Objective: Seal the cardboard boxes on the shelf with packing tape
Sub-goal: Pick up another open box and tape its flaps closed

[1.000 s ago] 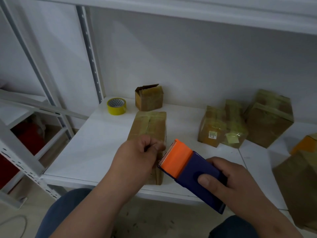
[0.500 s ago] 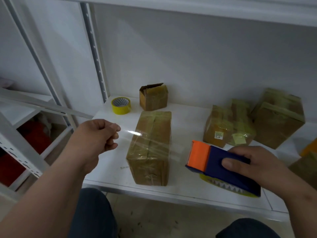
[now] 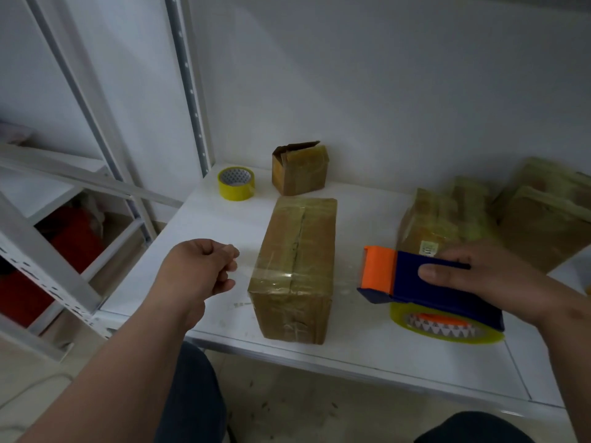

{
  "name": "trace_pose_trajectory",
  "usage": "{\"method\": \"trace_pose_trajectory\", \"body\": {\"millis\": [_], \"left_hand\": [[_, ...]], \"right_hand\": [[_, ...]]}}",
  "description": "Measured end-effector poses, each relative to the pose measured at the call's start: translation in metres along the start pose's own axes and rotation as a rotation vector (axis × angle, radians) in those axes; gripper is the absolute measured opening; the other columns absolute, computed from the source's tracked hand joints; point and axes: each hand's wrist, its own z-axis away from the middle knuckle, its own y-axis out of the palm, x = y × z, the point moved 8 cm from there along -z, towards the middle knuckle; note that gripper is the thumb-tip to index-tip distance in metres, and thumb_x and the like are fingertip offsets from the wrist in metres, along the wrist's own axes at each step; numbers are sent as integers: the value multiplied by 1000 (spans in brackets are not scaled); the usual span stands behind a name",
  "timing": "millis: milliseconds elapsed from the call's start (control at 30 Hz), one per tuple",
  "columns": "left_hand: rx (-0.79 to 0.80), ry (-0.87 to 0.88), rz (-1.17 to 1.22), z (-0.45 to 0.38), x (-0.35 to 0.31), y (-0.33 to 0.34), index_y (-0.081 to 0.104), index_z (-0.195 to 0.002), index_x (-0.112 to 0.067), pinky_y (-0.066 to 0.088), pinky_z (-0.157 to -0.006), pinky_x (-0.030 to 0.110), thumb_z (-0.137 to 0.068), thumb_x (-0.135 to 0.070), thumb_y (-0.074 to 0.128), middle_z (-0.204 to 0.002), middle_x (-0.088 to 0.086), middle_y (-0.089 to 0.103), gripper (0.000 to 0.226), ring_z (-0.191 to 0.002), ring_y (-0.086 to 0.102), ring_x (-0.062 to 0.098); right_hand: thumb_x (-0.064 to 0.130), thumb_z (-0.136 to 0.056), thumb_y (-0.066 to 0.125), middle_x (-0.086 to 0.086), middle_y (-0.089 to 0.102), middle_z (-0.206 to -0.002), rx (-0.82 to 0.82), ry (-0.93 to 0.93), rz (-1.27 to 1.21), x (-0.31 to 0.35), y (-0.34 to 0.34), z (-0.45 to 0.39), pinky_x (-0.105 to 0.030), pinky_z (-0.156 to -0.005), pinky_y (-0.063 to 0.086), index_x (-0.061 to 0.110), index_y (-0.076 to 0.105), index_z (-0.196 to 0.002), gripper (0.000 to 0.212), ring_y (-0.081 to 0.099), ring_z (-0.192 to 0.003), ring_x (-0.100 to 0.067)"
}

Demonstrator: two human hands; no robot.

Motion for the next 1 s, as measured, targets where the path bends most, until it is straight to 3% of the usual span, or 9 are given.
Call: {"method": "trace_pose_trajectory", "body": {"millis": [267,367,433,500,567,667,767,867,1000], "left_hand": [[19,-68,-137,12,34,27,74,-78,-10,54,-51,28,-92,-26,66,-60,-1,63,22,-59,53,16],[77,-15,-276,14,27,38,71,-116,-21,57,-55,29,-95,-28,60,-68,-3,64,25,-60,58,16],[188,-9,-529,12,33,47,32,-150,-29,55,-53,26,-97,-26,55,-83,-5,65,58,-67,63,16],[235,63,-684,11,44,50,8,-153,-38,57,-63,28,-98,-21,49,-93,-7,65,71,-75,66,17],[127,189,-582,9,34,43,19,-152,-40,55,-86,36,-101,-17,43,-107,-9,65,61,-94,67,20],[8,505,-418,21,-12,41,35,-149,-30,32,-110,24,-103,-26,41,-130,-16,49,46,-125,44,3],[241,793,-727,41,-34,82,29,-153,-26,8,-117,17,-96,-63,24,-154,-13,26,68,-142,15,0],[344,678,-1030,37,-9,101,9,-156,-30,-5,-120,30,-81,-81,11,-164,-8,-3,90,-148,-16,12],[335,649,-1047,37,-9,105,7,-156,-29,-9,-115,26,-85,-73,22,-163,-11,-5,85,-147,-20,12]], "right_hand": [[75,-64,58,3,73,-71,114,104,17,-29,38,-20,-23,-59,48,25,73,-76,54,69,-64,-11],[63,-67,59,-1,74,-76,151,131,11,-39,48,-23,-25,-63,49,16,73,-86,53,70,-68,-14],[62,-68,59,1,73,-72,159,138,-1,-43,50,-23,-22,-60,46,15,72,-83,51,69,-64,-11],[64,-70,62,4,72,-68,167,129,-19,-43,52,-22,-20,-59,45,16,71,-80,50,68,-61,-9],[69,-70,63,5,71,-67,169,106,-29,-42,54,-24,-19,-57,44,17,70,-77,53,67,-59,-8],[66,-65,57,9,70,-65,168,80,-26,-42,56,-27,-15,-53,42,21,68,-75,48,66,-58,-4],[69,-67,60,10,71,-66,166,74,-49,-40,56,-28,-13,-50,42,22,69,-77,49,66,-58,-4],[65,-71,60,10,69,-63,183,73,-50,-40,57,-28,-13,-51,41,21,68,-74,45,65,-56,-2],[67,-70,60,-3,72,-73,196,114,-56,-49,58,-30,-19,-58,44,11,70,-82,58,68,-65,-16]]}}
